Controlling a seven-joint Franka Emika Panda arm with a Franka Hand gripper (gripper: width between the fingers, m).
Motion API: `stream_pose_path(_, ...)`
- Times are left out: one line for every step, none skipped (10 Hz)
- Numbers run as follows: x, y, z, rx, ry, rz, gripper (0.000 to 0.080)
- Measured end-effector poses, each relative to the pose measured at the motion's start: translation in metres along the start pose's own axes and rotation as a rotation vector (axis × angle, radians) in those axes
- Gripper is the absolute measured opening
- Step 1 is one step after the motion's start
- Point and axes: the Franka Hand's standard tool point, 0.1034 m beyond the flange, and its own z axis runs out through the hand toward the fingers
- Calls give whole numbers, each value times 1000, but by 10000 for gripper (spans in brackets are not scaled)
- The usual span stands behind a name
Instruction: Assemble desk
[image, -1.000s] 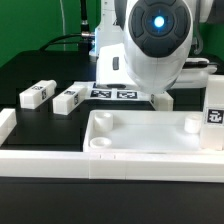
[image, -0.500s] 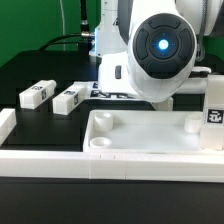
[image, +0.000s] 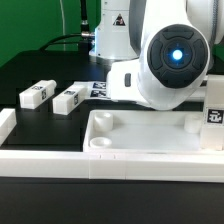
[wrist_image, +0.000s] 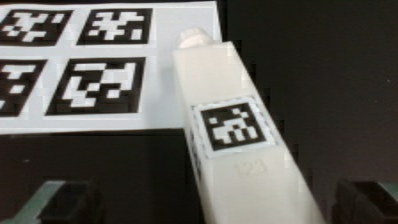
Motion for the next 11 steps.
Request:
stream_pose_path(3, -2, 4, -2, -5, -2, 648)
stream_pose_path(3, -2, 7, -3, -9, -3, 648)
stream_pose_path(4, -2, 7, -3, -10, -2, 648)
stream_pose_path(4, -2, 7, -3, -10, -2, 648)
stream_pose_path(4, -2, 7, -3, -10, -2, 645)
stream_pose_path(4, -1, 7, -1, -10, -1, 645)
stream_pose_path(4, 0, 6, 1, -10, -1, 491)
stream_pose_path(4, 1, 6, 3, -9, 1, 283)
stream_pose_path(4, 2, 6, 5, -9, 2, 283)
stream_pose_path(4, 3, 6, 6, -9, 3, 288)
stream_pose_path(4, 4, 5, 8, -8, 3, 288)
